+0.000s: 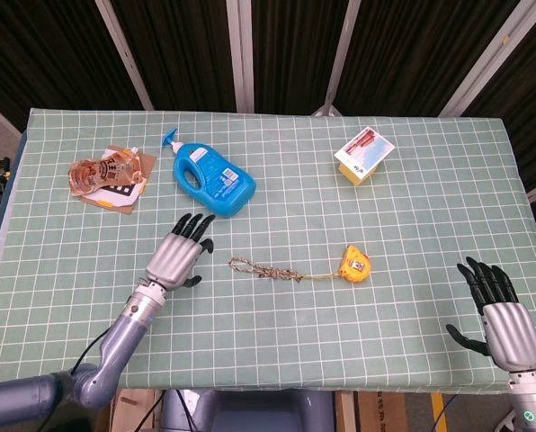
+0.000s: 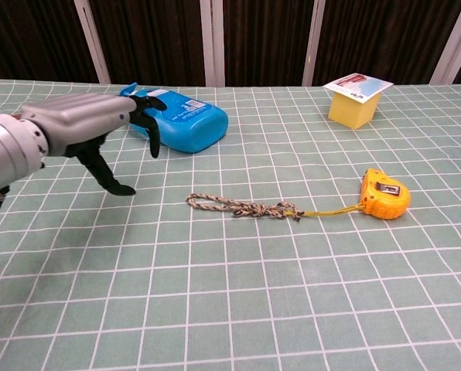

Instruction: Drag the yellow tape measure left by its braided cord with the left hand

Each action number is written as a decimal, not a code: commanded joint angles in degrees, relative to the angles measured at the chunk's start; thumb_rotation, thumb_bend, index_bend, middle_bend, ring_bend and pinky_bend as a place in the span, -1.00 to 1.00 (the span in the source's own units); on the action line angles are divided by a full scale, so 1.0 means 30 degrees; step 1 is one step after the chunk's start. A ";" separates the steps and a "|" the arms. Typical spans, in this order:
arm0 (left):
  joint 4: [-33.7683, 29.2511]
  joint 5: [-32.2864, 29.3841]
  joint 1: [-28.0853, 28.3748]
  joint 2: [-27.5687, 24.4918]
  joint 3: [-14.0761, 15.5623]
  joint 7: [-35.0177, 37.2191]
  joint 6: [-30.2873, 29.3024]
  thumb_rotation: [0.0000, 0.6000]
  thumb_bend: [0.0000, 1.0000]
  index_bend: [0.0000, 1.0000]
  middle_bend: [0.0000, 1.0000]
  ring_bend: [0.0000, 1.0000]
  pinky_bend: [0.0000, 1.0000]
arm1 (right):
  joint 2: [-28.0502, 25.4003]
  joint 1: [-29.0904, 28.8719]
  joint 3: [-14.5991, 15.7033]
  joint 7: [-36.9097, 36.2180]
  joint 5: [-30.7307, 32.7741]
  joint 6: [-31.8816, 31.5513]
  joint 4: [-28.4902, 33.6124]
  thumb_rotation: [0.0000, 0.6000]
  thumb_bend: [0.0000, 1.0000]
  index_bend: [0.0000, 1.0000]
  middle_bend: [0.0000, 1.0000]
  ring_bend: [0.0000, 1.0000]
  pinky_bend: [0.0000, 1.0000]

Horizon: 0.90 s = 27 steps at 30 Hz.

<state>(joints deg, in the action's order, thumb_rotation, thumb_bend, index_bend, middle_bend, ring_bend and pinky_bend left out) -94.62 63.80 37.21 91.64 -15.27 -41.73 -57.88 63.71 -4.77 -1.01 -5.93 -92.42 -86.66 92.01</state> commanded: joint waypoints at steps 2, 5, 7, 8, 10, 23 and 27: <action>0.1296 -0.1320 0.1100 0.1606 -0.0260 -0.0892 0.0076 1.00 -0.45 -0.11 -0.96 -1.00 -1.00 | -0.0034 -0.0012 0.0010 -0.0099 0.0047 0.0068 0.0041 1.00 -0.56 -1.00 -1.00 -1.00 -1.00; 0.1877 -0.1944 0.1597 0.2396 -0.0238 -0.1290 0.0084 1.00 -0.37 -0.08 -0.96 -1.00 -1.00 | -0.0067 -0.0019 0.0005 -0.0172 0.0080 0.0102 0.0077 1.00 -0.56 -1.00 -1.00 -1.00 -1.00; 0.2289 -0.2246 0.1886 0.2877 -0.0148 -0.1519 0.0058 1.00 -0.33 -0.08 -0.96 -1.00 -1.00 | -0.0083 -0.0022 0.0010 -0.0209 0.0093 0.0126 0.0091 1.00 -0.56 -1.00 -1.00 -1.00 -1.00; 0.2473 -0.2352 0.1986 0.3063 -0.0113 -0.1588 0.0037 1.00 -0.30 -0.07 -0.96 -1.00 -1.00 | -0.0090 -0.0021 0.0009 -0.0235 0.0105 0.0133 0.0099 1.00 -0.56 -1.00 -1.00 -1.00 -1.00; 0.2842 -0.2576 0.2164 0.3417 -0.0062 -0.1662 0.0005 1.00 -0.27 -0.06 -0.95 -1.00 -1.00 | -0.0106 -0.0019 0.0011 -0.0274 0.0124 0.0147 0.0110 1.00 -0.56 -1.00 -1.00 -1.00 -1.00; 0.4939 -0.3183 0.3157 0.5383 0.0195 -0.1408 -0.0110 1.00 -0.18 -0.01 -0.94 -1.00 -1.00 | -0.0191 -0.0038 0.0015 -0.0492 0.0227 0.0278 0.0162 1.00 -0.56 -1.00 -1.00 -1.00 -1.00; 0.5461 -0.3239 0.3356 0.5709 0.0296 -0.1342 -0.0113 1.00 -0.14 0.00 -0.94 -1.00 -1.00 | -0.0204 -0.0047 0.0008 -0.0528 0.0256 0.0312 0.0181 1.00 -0.56 -1.00 -1.00 -1.00 -1.00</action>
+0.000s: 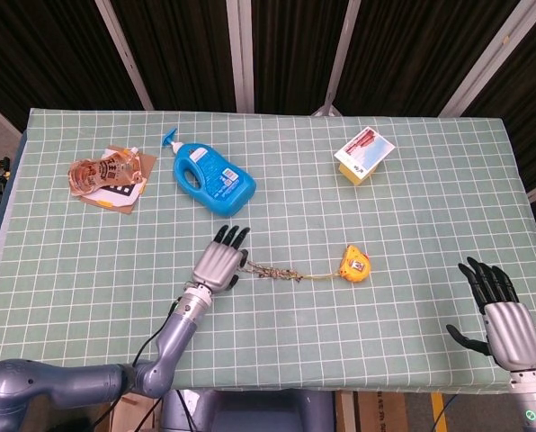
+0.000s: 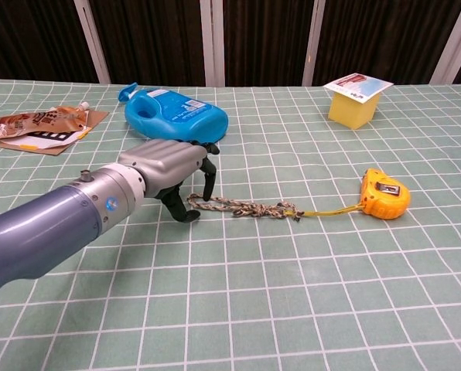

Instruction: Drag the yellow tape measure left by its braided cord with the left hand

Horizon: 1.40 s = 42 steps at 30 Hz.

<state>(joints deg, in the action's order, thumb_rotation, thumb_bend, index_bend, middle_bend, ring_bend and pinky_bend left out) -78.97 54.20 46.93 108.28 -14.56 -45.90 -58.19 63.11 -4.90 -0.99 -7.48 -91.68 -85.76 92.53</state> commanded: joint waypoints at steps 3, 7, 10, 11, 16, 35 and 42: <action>0.0567 -0.0113 0.0230 0.0360 0.0054 0.0152 -0.0055 1.00 -0.09 0.01 -0.94 -1.00 -1.00 | -0.0018 0.0000 0.0001 -0.0028 0.0026 0.0025 0.0015 1.00 -0.56 -1.00 -1.00 -1.00 -1.00; 0.0829 -0.0136 0.0334 0.0507 0.0058 0.0268 -0.0120 1.00 -0.08 0.01 -0.94 -1.00 -1.00 | -0.0028 0.0003 0.0006 -0.0037 0.0034 0.0039 0.0022 1.00 -0.56 -1.00 -1.00 -1.00 -1.00; 0.0993 -0.0160 0.0392 0.0594 0.0059 0.0353 -0.0175 1.00 -0.07 0.01 -0.94 -1.00 -1.00 | -0.0029 0.0001 0.0005 -0.0021 0.0014 0.0029 0.0026 1.00 -0.56 -1.00 -1.00 -1.00 -1.00; 0.1021 -0.0166 0.0402 0.0607 0.0064 0.0361 -0.0179 1.00 -0.07 0.02 -0.94 -1.00 -1.00 | -0.0029 0.0003 0.0006 -0.0022 0.0013 0.0027 0.0027 1.00 -0.56 -1.00 -1.00 -1.00 -1.00; 0.1201 -0.0300 0.0456 0.0699 0.0202 0.0413 -0.0175 1.00 -0.06 0.06 -0.93 -1.00 -1.00 | -0.0034 0.0010 0.0004 -0.0021 0.0015 0.0019 0.0043 1.00 -0.56 -1.00 -1.00 -1.00 -1.00; 0.0466 0.0922 0.0079 -0.0426 0.0636 0.0856 -0.1490 1.00 0.00 0.18 -0.89 -1.00 -1.00 | -0.0018 0.0067 0.0007 0.0077 -0.0074 -0.0122 0.0009 1.00 -0.56 -1.00 -1.00 -1.00 -1.00; -0.0038 0.3637 -0.0075 -0.2255 0.1727 0.0832 -0.2294 1.00 0.01 0.18 -0.88 -1.00 -1.00 | 0.0025 0.0077 0.0001 0.0249 -0.0117 -0.0170 0.0027 1.00 -0.56 -1.00 -1.00 -1.00 -1.00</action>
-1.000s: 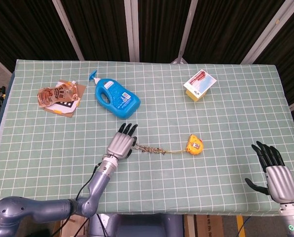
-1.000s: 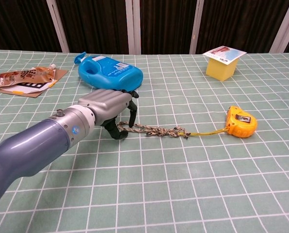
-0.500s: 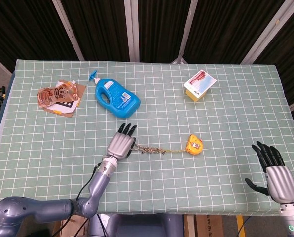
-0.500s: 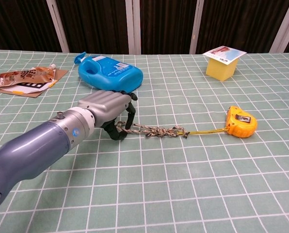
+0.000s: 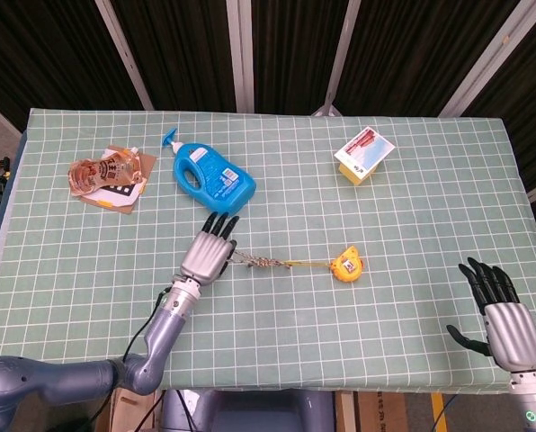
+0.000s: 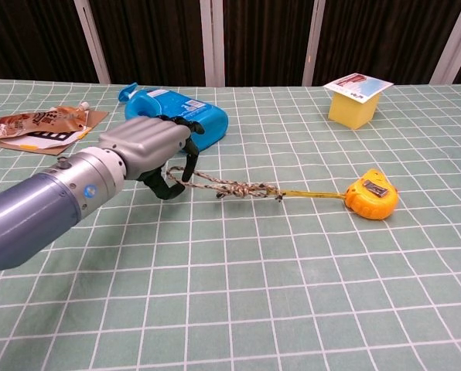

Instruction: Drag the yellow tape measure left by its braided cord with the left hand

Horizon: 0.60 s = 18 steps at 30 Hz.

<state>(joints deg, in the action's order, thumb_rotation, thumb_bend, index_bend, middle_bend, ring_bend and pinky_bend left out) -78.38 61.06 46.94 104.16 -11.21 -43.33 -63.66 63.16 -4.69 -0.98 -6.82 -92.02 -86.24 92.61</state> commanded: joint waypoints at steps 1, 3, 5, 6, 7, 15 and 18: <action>-0.0263 0.1788 -0.0098 -0.1131 0.0787 -0.0018 -0.0603 1.00 0.01 0.18 -0.88 -1.00 -1.00 | 0.0014 0.0009 -0.0004 0.0048 0.0000 -0.0016 -0.0003 1.00 -0.56 -1.00 -1.00 -1.00 -1.00; -0.0311 0.2515 -0.0159 -0.1603 0.1086 0.0011 -0.0834 1.00 0.01 0.18 -0.88 -1.00 -1.00 | 0.0022 0.0008 -0.0007 0.0076 0.0019 -0.0002 -0.0002 1.00 -0.56 -1.00 -1.00 -1.00 -1.00; -0.0253 0.3456 -0.0208 -0.2246 0.1479 -0.0152 -0.1145 1.00 0.02 0.18 -0.88 -1.00 -1.00 | 0.0026 0.0017 -0.0014 0.0103 0.0038 -0.0010 0.0012 1.00 -0.56 -1.00 -1.00 -1.00 -1.00; -0.0162 0.3924 -0.0196 -0.2532 0.1663 -0.0282 -0.1280 1.00 0.02 0.18 -0.88 -1.00 -1.00 | 0.0023 0.0022 -0.0015 0.0124 0.0031 -0.0023 0.0011 1.00 -0.56 -1.00 -1.00 -1.00 -1.00; -0.0073 0.4403 -0.0184 -0.2826 0.1842 -0.0371 -0.1420 1.00 0.02 0.18 -0.88 -1.00 -1.00 | 0.0023 0.0028 -0.0019 0.0142 0.0022 -0.0044 0.0012 1.00 -0.56 -1.00 -1.00 -1.00 -1.00; 0.0073 0.6251 -0.0940 -0.5251 0.2581 0.0561 -0.2512 1.00 0.02 0.18 -0.86 -1.00 -1.00 | 0.0077 0.0068 -0.0013 0.0340 -0.0066 -0.0160 0.0006 1.00 -0.56 -1.00 -1.00 -1.00 -1.00; -0.0562 0.5382 -0.1559 -0.6054 0.2390 0.1369 -0.2471 1.00 0.04 0.18 -0.86 -1.00 -1.00 | 0.0084 0.0081 -0.0020 0.0395 -0.0068 -0.0187 0.0014 1.00 -0.56 -1.00 -1.00 -1.00 -1.00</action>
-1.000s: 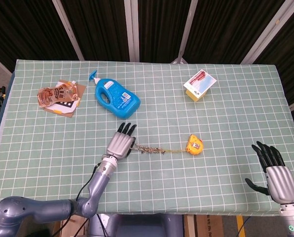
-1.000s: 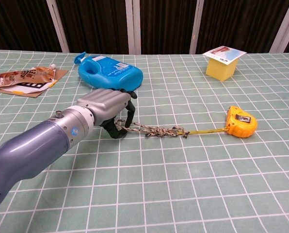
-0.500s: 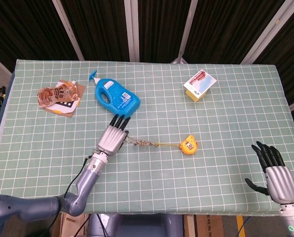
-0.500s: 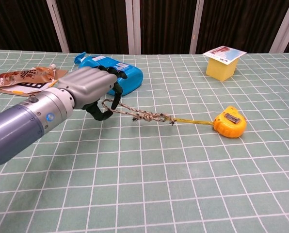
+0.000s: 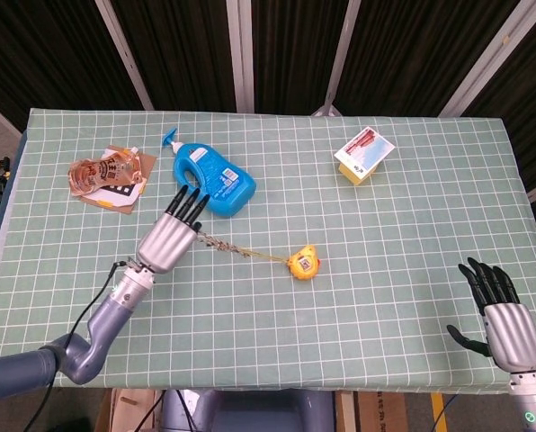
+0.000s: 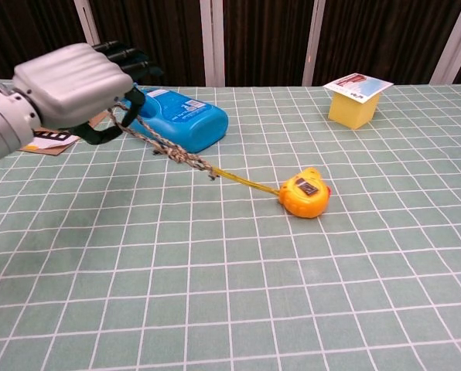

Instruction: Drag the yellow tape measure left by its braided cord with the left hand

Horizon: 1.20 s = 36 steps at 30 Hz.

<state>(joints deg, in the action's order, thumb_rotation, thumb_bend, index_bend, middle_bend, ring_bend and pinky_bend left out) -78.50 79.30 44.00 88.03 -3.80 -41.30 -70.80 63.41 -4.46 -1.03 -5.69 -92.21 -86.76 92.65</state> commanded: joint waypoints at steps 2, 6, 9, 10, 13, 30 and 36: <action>-0.1046 -0.1358 -0.0906 -0.1227 -0.0211 0.0982 0.0071 1.00 0.05 0.18 -0.86 -1.00 -1.00 | 0.0008 0.0007 0.0000 0.0047 -0.0024 -0.0023 -0.0002 1.00 -0.56 -1.00 -1.00 -1.00 -1.00; -0.2792 -0.3450 -0.1500 -0.2745 -0.0649 0.1543 0.0904 1.00 0.05 0.19 -0.84 -1.00 -1.00 | 0.0031 0.0009 0.0006 0.0141 -0.0056 -0.0036 0.0012 1.00 -0.56 -1.00 -1.00 -1.00 -1.00; -0.4030 -0.5233 -0.1844 -0.3950 -0.1030 0.1517 0.1411 1.00 0.05 0.20 -0.83 -1.00 -1.00 | 0.0046 0.0025 0.0001 0.0209 -0.0064 -0.0070 0.0015 1.00 -0.56 -1.00 -1.00 -1.00 -1.00; -0.4289 -0.5649 -0.1932 -0.4232 -0.1127 0.1502 0.1469 1.00 0.05 0.20 -0.83 -1.00 -1.00 | 0.0045 0.0032 0.0004 0.0228 -0.0071 -0.0082 0.0017 1.00 -0.56 -1.00 -1.00 -1.00 -1.00; -0.4949 -0.7143 -0.2295 -0.5115 -0.1415 0.1588 0.1610 1.00 0.05 0.20 -0.83 -1.00 -1.00 | 0.0051 0.0051 0.0006 0.0284 -0.0123 -0.0146 0.0009 1.00 -0.56 -1.00 -1.00 -1.00 -1.00; -0.3541 -0.9177 -0.4218 -0.7716 -0.0865 0.3172 0.1862 1.00 -0.39 -0.15 -0.97 -1.00 -1.00 | 0.0119 0.0054 0.0018 0.0462 -0.0286 -0.0239 -0.0040 1.00 -0.56 -1.00 -1.00 -1.00 -1.00; -0.3703 -0.8739 -0.4881 -0.7885 -0.0633 0.4607 0.1980 1.00 -0.81 -0.70 -1.00 -1.00 -1.00 | 0.0137 0.0060 0.0015 0.0502 -0.0298 -0.0259 -0.0056 1.00 -0.56 -1.00 -1.00 -1.00 -1.00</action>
<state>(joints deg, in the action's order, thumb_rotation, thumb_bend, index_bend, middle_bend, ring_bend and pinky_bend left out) -89.23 52.46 30.09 64.56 -5.94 -28.69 -64.83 63.82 -4.28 -0.98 -4.18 -93.10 -87.54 92.48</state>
